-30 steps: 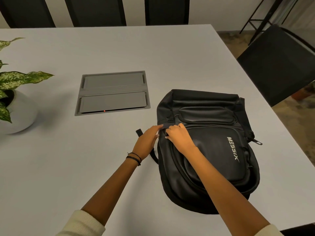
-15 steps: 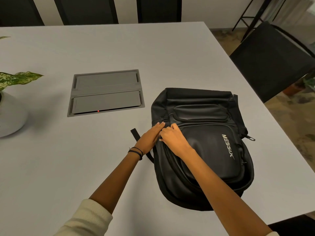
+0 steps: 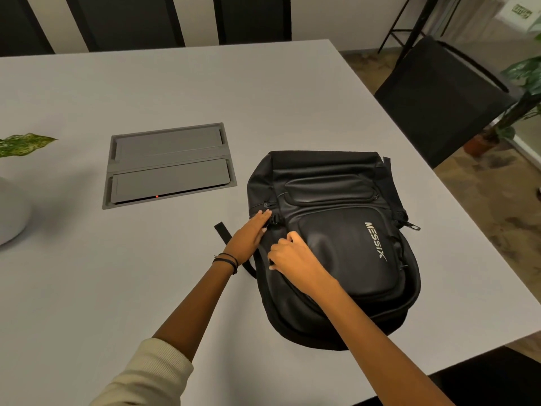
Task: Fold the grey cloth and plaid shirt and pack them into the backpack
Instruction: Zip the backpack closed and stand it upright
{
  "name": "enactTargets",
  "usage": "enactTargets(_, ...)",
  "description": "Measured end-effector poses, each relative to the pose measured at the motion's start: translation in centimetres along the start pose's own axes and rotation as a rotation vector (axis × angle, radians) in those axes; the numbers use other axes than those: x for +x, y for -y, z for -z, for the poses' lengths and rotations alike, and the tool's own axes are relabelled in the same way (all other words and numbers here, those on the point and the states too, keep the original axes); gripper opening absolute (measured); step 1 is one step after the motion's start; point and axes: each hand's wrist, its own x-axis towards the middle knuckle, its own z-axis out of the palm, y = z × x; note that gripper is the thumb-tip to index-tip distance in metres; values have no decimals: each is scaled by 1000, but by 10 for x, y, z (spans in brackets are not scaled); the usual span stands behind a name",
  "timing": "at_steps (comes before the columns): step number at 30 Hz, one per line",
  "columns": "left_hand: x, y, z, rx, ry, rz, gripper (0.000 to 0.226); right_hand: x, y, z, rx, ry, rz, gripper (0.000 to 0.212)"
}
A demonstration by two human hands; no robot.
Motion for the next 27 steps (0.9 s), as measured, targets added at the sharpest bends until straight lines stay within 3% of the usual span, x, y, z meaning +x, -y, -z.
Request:
enactTargets(6, -1, -7, 4, 21, -19, -32, 48, -22, 1, 1, 180, 18, -19, 18)
enactTargets(8, -4, -13, 5, 11, -101, -61, 44, -26, -1, 2, 296, -13, -76, 22)
enactTargets(11, -13, -26, 1, 1, -318, -58, 25, -35, 3, 0, 423, -173, -171, 8)
enactTargets(13, -21, -33, -5, 25, -357, -12, 22, -41, 6, -8, 503, -244, -237, 5)
enactTargets(17, -33, -32, -15, 190, -116, 153, 45, -49, 10, -11, 510, -256, -256, 7)
enactTargets(20, -41, -32, -21, 148, -54, 192, 48, -50, 9, -14, 499, -280, -227, 11)
enactTargets(25, -49, -43, -24, 73, 82, 281, 51, -37, 7, -13, 466, 44, -205, 29)
enactTargets(27, -51, -45, -25, 8, 123, 310, 44, -40, 8, -14, 445, -14, -225, 22)
